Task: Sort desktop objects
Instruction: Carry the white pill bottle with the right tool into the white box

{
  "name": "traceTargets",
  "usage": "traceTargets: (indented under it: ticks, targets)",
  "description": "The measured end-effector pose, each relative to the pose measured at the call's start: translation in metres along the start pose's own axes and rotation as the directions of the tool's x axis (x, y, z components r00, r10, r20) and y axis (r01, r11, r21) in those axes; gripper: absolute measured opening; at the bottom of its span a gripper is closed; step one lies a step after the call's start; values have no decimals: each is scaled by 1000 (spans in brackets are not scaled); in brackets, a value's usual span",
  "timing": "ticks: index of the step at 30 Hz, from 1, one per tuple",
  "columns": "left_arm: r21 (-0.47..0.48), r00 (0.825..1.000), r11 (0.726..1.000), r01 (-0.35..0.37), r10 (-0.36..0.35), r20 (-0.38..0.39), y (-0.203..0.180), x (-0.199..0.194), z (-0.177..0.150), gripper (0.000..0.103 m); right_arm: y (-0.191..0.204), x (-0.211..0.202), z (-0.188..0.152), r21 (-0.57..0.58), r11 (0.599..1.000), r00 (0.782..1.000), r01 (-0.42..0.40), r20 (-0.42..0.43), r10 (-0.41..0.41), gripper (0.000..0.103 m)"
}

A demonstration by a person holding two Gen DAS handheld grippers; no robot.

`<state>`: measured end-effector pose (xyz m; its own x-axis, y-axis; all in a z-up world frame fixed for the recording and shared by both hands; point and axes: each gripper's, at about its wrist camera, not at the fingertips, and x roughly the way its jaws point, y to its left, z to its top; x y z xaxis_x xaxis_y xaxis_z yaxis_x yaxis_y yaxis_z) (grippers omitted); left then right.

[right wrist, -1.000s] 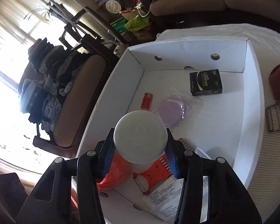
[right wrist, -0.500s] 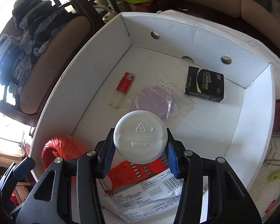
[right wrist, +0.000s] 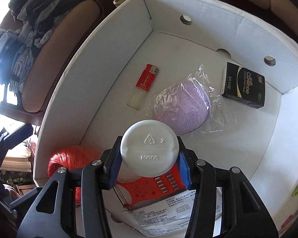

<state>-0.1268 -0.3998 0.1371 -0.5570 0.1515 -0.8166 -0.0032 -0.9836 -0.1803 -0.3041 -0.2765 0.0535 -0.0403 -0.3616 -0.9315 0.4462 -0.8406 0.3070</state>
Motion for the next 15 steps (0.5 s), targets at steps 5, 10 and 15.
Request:
traceTargets:
  ticks: [5,10,15]
  targets:
    - [6,1000,1000,5,-5,3,-4,-1,-3,84,4,4,-6,-38,999,1000,21,-2,-21,46]
    - [50,1000,999,2,-2,2,-10,-4,1,84,-5,2,-18,-13,999,999,40,-29,-40,53]
    - [74,1000,997,-9,10,-19,-16,0,5,84,-23,-13,-32,-39,992,992,118,-28,-119,55]
